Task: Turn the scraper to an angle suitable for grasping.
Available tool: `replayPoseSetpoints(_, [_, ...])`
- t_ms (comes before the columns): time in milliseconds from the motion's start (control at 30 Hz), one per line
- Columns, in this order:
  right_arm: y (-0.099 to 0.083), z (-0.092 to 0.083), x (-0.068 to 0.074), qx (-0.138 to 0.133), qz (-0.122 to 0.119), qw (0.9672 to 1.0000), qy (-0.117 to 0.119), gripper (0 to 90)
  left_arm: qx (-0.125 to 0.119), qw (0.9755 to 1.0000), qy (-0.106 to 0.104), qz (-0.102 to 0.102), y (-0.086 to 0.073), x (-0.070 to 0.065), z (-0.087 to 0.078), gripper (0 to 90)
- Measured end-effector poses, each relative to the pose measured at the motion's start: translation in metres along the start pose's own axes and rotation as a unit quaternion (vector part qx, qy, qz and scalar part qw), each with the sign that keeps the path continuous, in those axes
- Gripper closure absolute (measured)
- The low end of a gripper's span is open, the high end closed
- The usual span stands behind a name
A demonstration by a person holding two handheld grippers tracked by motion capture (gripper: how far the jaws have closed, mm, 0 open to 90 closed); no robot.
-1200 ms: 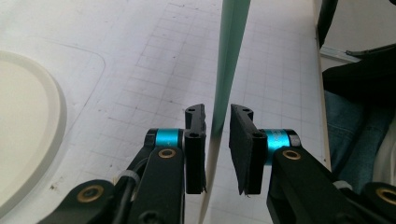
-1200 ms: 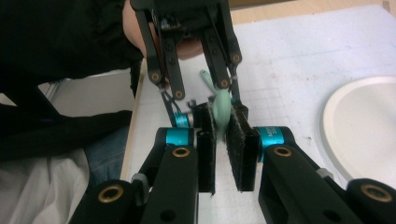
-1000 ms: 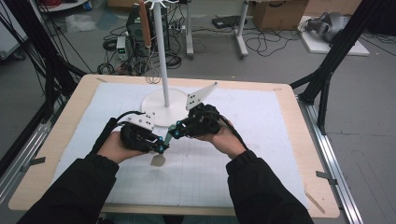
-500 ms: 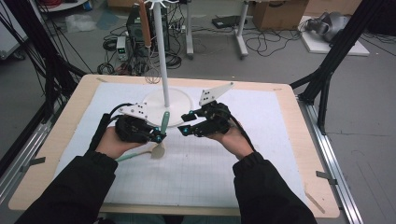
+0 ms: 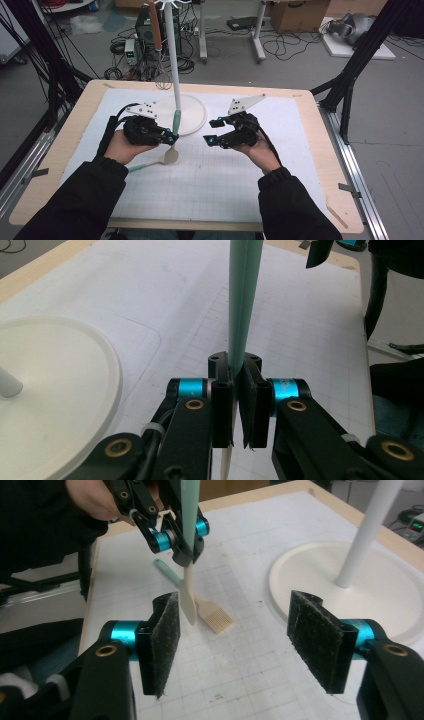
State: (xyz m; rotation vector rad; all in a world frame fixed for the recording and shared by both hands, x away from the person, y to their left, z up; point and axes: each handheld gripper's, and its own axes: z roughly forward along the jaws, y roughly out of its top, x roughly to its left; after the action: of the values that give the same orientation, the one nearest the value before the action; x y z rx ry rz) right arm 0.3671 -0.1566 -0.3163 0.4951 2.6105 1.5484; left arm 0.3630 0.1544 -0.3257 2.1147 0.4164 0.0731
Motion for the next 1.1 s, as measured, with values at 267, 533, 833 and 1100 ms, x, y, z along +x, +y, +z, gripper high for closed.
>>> replayPoseSetpoints(267, [-0.011, -0.011, -0.002, -0.006, 0.010, 0.9998, -0.018, 32.6, -0.010, 0.9999, 0.006, -0.006, 0.002, 0.003, -0.003, 84.3])
replayPoseSetpoints(533, [-0.026, -0.019, -0.003, -0.012, 0.018, 0.9991, -0.035, 29.1, -0.021, 0.9996, 0.010, -0.017, 0.003, 0.008, -0.006, 84.3])
replayPoseSetpoints(833, [-0.044, -0.028, -0.002, -0.022, 0.029, 0.9981, -0.049, 26.4, -0.029, 0.9994, 0.014, -0.012, 0.017, 0.010, -0.013, 84.3])
replayPoseSetpoints(1100, [-0.063, -0.040, 0.000, -0.025, 0.040, 0.9965, -0.069, 25.3, -0.030, 0.9995, 0.014, -0.006, 0.027, 0.012, -0.016, 84.3])
